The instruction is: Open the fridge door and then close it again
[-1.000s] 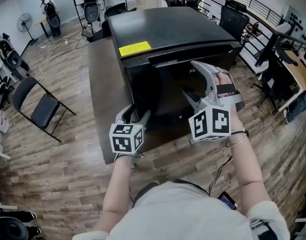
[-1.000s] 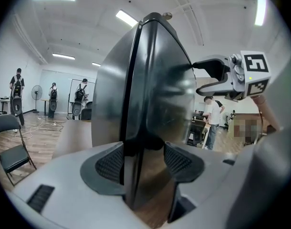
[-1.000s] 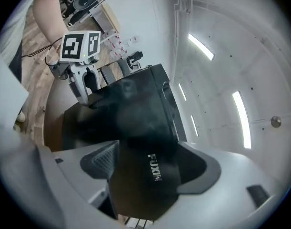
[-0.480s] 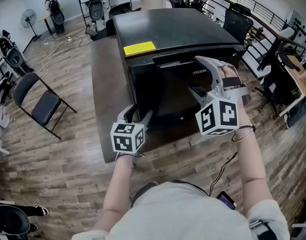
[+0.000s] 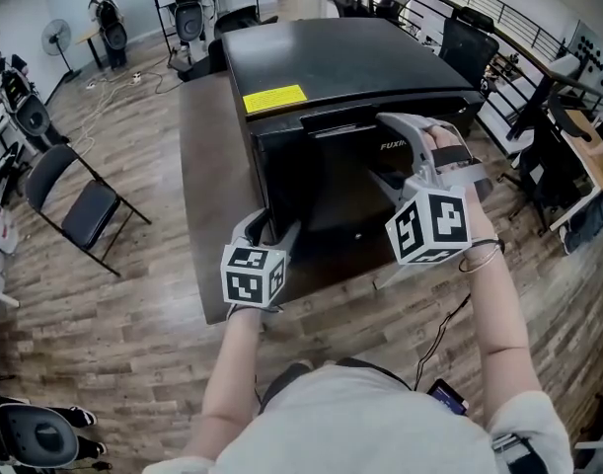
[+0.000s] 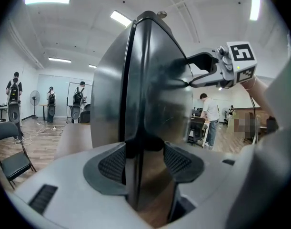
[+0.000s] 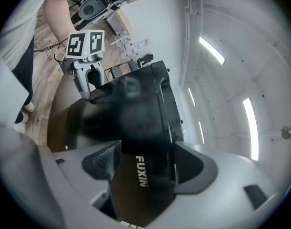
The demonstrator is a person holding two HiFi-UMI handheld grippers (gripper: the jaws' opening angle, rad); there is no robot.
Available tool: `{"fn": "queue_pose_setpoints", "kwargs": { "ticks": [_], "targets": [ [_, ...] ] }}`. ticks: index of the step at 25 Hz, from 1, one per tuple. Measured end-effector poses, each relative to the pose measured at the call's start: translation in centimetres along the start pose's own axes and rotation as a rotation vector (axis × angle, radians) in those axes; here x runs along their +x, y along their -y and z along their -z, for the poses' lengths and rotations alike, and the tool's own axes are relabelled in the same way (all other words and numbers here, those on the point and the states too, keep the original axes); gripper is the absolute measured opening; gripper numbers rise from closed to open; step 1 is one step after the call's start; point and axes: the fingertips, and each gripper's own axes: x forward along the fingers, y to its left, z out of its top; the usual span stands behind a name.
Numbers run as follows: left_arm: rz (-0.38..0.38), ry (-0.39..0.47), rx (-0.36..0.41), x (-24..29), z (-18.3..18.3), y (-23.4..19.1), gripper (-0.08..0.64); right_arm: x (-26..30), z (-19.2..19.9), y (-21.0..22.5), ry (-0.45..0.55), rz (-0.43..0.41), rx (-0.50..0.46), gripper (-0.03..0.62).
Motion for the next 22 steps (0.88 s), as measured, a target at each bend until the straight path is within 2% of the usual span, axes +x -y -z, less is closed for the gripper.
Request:
{"fn": "queue_pose_setpoints", "kwargs": {
  "ticks": [4,12,18,22],
  "targets": [
    [0.001,0.01,0.002,-0.01,-0.3,-0.04,0.244,-0.06,-0.03,0.26,0.013,0.022,0.006,0.337],
    [-0.002,0.019,0.004,-0.01,-0.15,-0.03,0.239,0.0,0.04,0.26,0.01,0.014,0.001,0.337],
    [-0.036,0.053,-0.001,-0.27,-0.32,0.1,0.238,-0.2,-0.09,0.28,0.021,0.025,0.004,0.329],
    [-0.041,0.046,0.001,-0.46,-0.31,0.19,0.229,-0.36,-0.17,0.3,0.013,0.029,0.005,0.327]
  ]
}}
